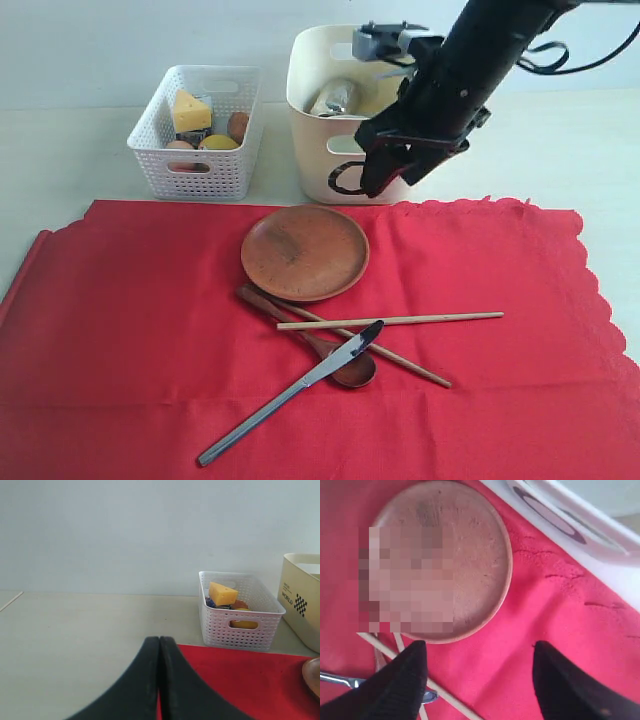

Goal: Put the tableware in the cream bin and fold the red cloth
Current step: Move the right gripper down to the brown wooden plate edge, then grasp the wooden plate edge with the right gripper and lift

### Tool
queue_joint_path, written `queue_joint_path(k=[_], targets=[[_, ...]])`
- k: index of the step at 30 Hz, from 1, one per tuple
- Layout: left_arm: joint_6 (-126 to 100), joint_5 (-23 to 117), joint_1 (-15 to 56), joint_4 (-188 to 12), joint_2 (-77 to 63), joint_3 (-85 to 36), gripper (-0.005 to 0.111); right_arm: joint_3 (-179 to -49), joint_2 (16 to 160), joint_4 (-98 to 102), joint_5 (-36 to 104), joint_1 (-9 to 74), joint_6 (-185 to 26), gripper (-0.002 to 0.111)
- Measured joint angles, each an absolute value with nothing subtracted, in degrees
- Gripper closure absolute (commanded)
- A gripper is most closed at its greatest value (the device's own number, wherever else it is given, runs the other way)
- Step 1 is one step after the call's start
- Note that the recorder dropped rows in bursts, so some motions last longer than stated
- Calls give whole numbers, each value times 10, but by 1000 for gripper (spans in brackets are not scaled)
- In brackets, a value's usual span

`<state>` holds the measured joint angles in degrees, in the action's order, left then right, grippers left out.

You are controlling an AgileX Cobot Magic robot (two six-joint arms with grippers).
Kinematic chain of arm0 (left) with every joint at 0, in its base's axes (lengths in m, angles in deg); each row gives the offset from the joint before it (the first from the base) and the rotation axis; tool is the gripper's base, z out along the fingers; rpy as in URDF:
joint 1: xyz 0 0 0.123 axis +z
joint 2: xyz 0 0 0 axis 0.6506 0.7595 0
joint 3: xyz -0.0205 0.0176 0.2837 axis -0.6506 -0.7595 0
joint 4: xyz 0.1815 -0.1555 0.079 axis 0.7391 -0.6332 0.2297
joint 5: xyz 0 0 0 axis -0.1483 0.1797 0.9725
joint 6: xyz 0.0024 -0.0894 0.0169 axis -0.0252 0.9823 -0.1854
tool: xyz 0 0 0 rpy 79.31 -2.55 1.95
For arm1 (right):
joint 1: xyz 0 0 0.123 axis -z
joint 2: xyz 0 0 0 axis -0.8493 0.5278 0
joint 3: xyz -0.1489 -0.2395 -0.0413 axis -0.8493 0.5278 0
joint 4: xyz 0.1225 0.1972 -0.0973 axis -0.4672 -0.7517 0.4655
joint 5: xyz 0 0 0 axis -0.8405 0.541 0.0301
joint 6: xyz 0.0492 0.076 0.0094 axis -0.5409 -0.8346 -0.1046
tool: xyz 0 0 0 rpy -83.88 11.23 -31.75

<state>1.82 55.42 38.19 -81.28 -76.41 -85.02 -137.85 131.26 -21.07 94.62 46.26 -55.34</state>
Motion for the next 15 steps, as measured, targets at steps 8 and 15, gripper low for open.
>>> queue_joint_path(k=[8, 15], targets=[[18, 554, 382, -813, -764, -850, 105, -1373, 1391, -308, 914, 463, -481, 49], [18, 554, 382, -813, -764, -850, 105, -1372, 1426, -370, 874, 463, -410, 49]])
